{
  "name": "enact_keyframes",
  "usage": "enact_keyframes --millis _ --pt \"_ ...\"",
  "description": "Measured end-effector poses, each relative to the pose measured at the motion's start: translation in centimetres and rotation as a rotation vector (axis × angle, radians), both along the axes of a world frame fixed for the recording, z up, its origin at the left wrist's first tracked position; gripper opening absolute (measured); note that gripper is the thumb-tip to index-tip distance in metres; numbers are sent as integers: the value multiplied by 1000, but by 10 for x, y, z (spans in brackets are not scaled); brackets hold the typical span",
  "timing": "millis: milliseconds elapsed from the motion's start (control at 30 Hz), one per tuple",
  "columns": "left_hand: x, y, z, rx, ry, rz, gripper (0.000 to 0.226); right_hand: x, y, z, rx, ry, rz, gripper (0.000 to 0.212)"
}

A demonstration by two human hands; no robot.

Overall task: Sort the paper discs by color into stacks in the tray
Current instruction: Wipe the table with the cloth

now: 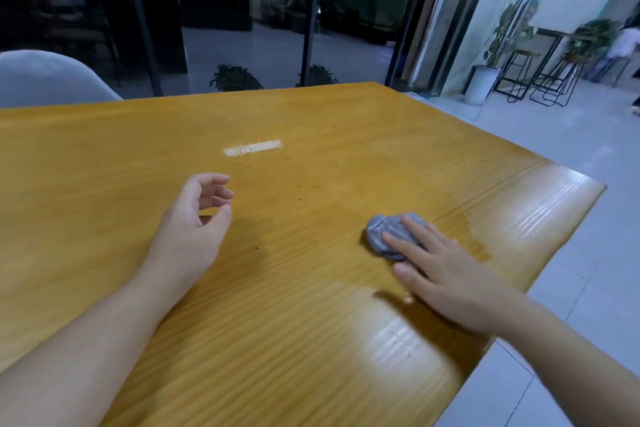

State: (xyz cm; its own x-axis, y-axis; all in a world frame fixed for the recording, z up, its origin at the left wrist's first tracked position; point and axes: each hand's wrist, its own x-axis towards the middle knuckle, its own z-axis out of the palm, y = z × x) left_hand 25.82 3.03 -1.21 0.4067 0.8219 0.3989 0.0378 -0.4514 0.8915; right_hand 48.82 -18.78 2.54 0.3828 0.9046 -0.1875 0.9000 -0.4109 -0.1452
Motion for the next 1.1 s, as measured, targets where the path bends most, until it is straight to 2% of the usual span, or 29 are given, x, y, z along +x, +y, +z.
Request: enact_keyframes --millis 167,333,467,700,867,1100 --pt "1 1 0 -36 -4 -3 33 54 64 0 -1 26 -154 58" --pt "3 3 1 -106 -49 17 30 73 159 -5 -7 6 -191 61" --pt "8 9 1 -147 -86 30 29 60 227 -7 -2 -30 -165 57" --pt "13 15 -1 -159 -109 45 30 21 307 -9 37 39 -15 52" --pt "13 16 0 -137 -144 83 29 -28 295 -8 122 84 226 44" --pt "5 4 9 9 -136 122 46 -48 164 -6 229 213 450 31"
